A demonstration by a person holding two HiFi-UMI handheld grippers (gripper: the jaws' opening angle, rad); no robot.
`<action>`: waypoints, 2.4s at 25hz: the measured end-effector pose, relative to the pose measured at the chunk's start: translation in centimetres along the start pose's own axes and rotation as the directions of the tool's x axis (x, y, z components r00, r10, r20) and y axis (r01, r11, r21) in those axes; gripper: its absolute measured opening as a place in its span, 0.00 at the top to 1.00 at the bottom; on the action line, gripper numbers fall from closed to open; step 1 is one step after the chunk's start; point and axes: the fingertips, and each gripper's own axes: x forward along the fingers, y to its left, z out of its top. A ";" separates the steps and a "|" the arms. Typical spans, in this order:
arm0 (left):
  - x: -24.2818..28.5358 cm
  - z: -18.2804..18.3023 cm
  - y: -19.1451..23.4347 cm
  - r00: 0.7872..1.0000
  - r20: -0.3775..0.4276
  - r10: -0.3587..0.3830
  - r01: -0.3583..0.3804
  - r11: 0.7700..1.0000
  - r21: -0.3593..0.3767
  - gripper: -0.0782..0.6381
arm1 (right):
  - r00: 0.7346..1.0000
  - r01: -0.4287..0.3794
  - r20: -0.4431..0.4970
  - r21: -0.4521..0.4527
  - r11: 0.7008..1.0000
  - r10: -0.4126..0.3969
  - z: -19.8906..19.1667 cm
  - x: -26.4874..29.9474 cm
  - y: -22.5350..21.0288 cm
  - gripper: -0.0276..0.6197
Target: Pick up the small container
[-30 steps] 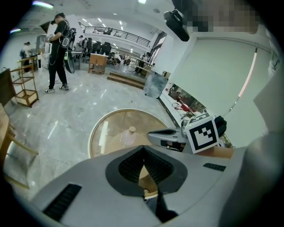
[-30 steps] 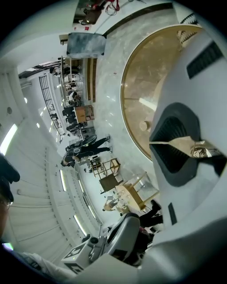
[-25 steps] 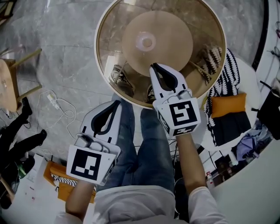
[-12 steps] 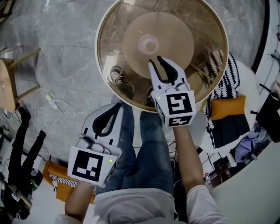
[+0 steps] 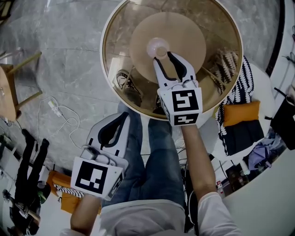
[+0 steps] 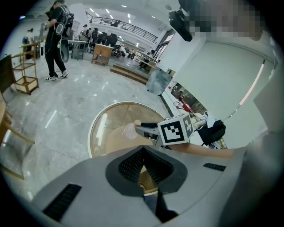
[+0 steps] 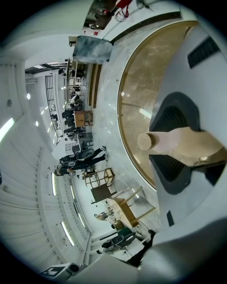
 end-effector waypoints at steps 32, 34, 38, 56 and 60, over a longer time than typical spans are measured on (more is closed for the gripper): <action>1.3 0.4 1.8 1.000 -0.020 -0.018 0.018 1.000 -0.004 0.88 | 0.995 0.089 0.052 -0.083 0.993 -0.085 0.7 2.2 -0.6 0.73; 1.2 0.4 1.9 1.000 -0.017 -0.014 0.014 1.000 -0.002 0.88 | 0.995 0.085 0.058 -0.083 0.993 -0.081 0.6 2.2 -0.6 0.73; 1.1 0.6 2.0 1.000 -0.012 -0.008 0.008 1.000 0.006 0.88 | 0.996 0.073 0.065 -0.095 0.993 -0.067 0.6 2.1 -0.7 0.73; 1.0 -0.6 -0.3 0.999 -0.033 -0.019 0.018 1.000 -0.007 0.88 | 0.995 0.037 0.099 -0.100 0.994 -0.027 1.0 0.0 -0.9 0.73; 1.2 -0.1 -0.7 1.000 -0.019 -0.021 0.021 1.000 -0.002 0.88 | 0.994 0.024 0.105 -0.104 0.994 -0.013 1.1 -0.8 -1.0 0.73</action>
